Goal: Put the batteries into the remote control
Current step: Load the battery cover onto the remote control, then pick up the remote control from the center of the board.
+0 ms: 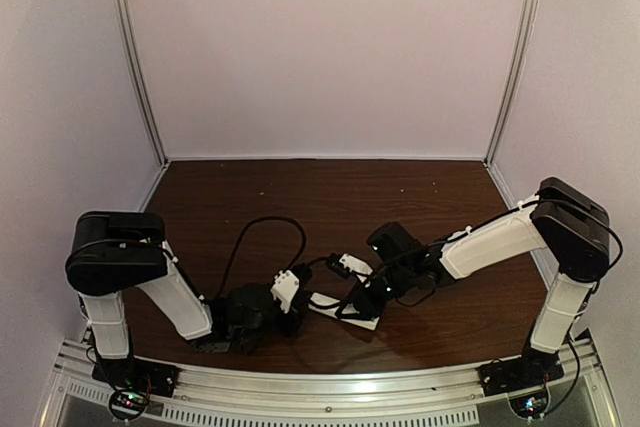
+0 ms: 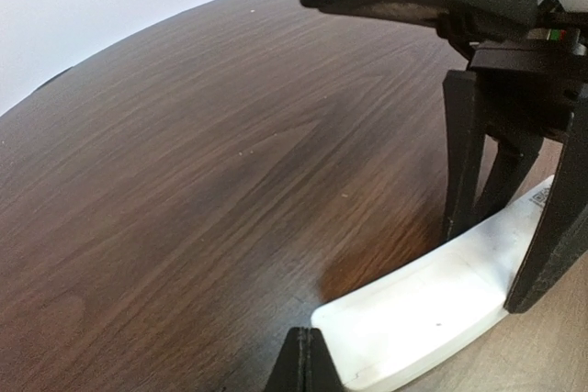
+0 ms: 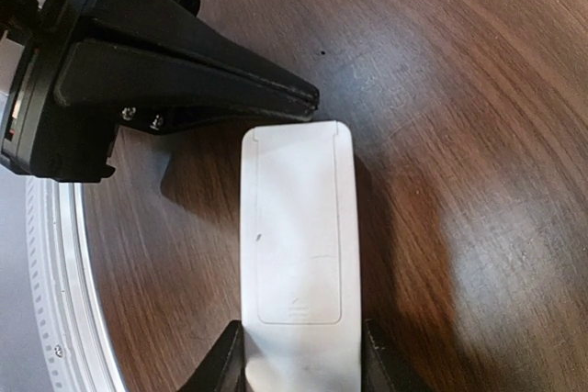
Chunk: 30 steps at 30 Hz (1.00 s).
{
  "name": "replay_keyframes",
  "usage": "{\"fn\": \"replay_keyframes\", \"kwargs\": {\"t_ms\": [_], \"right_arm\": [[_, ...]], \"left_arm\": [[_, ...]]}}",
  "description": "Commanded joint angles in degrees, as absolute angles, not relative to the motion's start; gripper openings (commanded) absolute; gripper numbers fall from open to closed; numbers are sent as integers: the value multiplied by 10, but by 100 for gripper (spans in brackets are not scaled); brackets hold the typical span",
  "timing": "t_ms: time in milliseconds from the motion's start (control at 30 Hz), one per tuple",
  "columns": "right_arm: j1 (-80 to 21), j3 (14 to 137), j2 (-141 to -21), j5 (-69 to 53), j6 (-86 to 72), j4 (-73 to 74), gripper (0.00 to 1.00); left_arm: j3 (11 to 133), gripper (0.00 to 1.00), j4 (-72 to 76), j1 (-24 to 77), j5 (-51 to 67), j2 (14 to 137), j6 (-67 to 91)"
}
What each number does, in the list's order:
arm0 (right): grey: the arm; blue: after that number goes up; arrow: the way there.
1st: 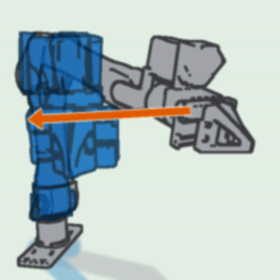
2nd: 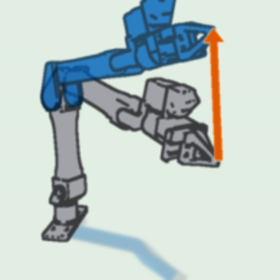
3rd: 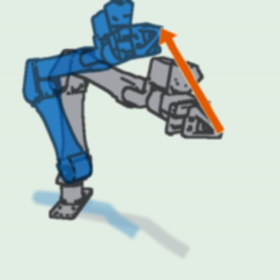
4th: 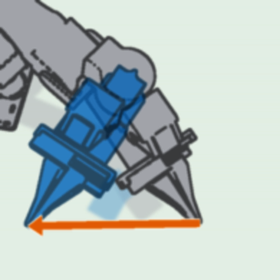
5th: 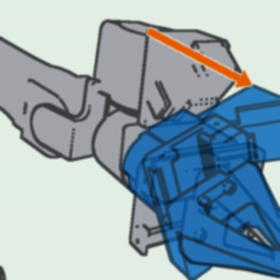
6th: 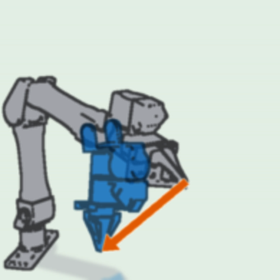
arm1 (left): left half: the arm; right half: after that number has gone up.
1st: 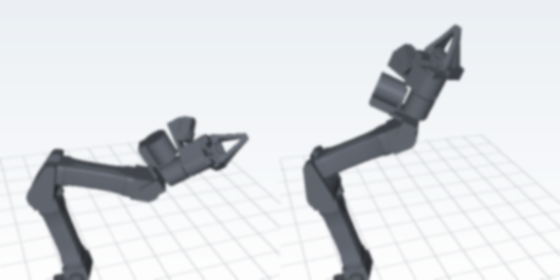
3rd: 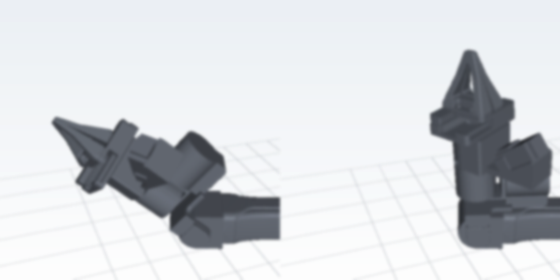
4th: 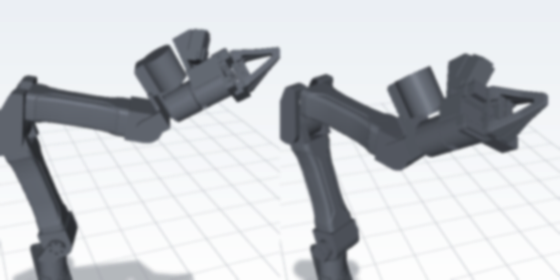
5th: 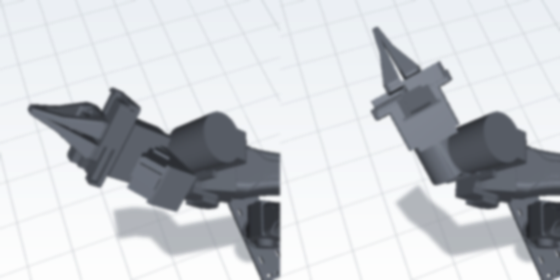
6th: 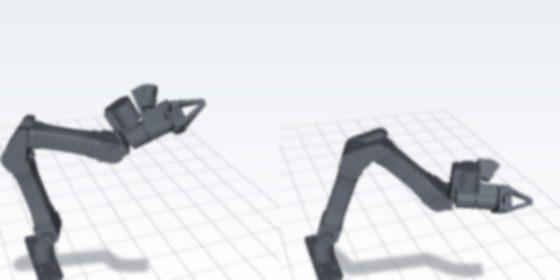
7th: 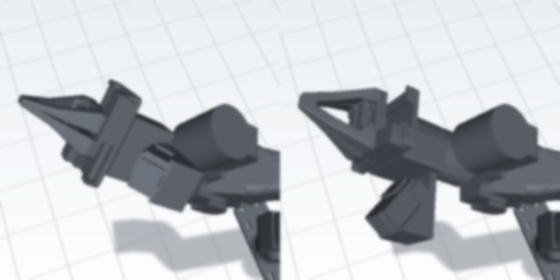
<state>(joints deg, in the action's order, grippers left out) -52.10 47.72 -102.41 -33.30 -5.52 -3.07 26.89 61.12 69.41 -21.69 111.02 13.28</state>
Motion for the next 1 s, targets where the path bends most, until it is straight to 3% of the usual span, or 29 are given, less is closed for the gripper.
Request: {"fn": "replay_keyframes", "kwargs": {"t_ms": [0,133,267,333,600,667,800,967], "right_arm": [[-512,455,-1044,-287,-75,5,0],[-512,456,-1044,-286,-75,4,0],[-512,455,-1032,-273,-73,15,0],[-512,452,-1025,-260,-69,21,0],[-512,459,-998,-241,-48,44,0],[-512,465,-997,-258,-48,46,0],[-511,479,-1000,-303,-59,55,0],[-510,496,-994,-365,-86,65,0]], "left_arm": [[275,0,635,703,-131,1119,162],[276,0,640,706,-127,1122,165],[251,0,658,702,-196,1105,175],[227,6,667,686,-222,1082,191],[180,40,561,634,-233,921,245],[173,53,527,633,-241,865,231],[163,94,437,633,-289,756,196],[132,97,393,634,-202,621,73]]}}
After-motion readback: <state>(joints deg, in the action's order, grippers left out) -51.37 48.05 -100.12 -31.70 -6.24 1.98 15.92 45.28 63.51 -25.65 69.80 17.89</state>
